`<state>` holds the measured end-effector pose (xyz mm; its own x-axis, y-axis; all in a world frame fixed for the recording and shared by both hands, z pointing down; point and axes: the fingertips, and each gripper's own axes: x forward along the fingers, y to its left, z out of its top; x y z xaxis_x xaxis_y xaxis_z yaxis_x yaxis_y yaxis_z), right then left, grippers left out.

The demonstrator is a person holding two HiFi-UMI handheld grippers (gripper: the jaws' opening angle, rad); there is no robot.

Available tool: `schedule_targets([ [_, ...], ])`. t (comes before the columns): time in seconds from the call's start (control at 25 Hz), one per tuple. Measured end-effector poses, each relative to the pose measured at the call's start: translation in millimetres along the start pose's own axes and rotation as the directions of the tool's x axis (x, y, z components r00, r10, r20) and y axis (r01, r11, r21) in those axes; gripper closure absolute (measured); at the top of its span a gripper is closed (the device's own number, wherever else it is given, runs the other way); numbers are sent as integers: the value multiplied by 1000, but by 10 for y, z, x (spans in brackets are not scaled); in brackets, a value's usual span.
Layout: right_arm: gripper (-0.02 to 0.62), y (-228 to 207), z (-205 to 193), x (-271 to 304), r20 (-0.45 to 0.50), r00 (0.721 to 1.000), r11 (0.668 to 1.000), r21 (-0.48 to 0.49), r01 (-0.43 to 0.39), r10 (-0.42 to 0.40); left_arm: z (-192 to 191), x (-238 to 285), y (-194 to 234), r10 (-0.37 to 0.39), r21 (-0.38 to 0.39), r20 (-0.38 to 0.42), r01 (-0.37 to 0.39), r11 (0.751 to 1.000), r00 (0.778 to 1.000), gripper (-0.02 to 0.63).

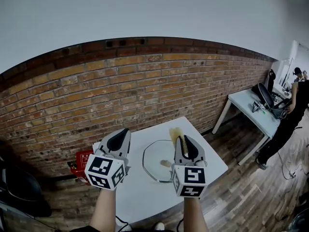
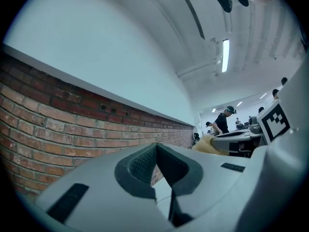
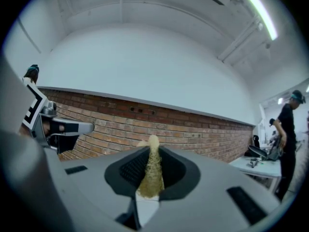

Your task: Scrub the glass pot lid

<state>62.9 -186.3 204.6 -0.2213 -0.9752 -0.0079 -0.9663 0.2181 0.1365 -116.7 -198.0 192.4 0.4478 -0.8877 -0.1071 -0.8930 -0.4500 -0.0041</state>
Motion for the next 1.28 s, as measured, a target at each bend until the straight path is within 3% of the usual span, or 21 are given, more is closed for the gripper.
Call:
schedule_targets([
  [1.28, 538, -93, -167, 85, -44, 999, 999, 26, 28, -27, -75, -29, 215, 51, 19, -24, -50, 999, 998, 595],
])
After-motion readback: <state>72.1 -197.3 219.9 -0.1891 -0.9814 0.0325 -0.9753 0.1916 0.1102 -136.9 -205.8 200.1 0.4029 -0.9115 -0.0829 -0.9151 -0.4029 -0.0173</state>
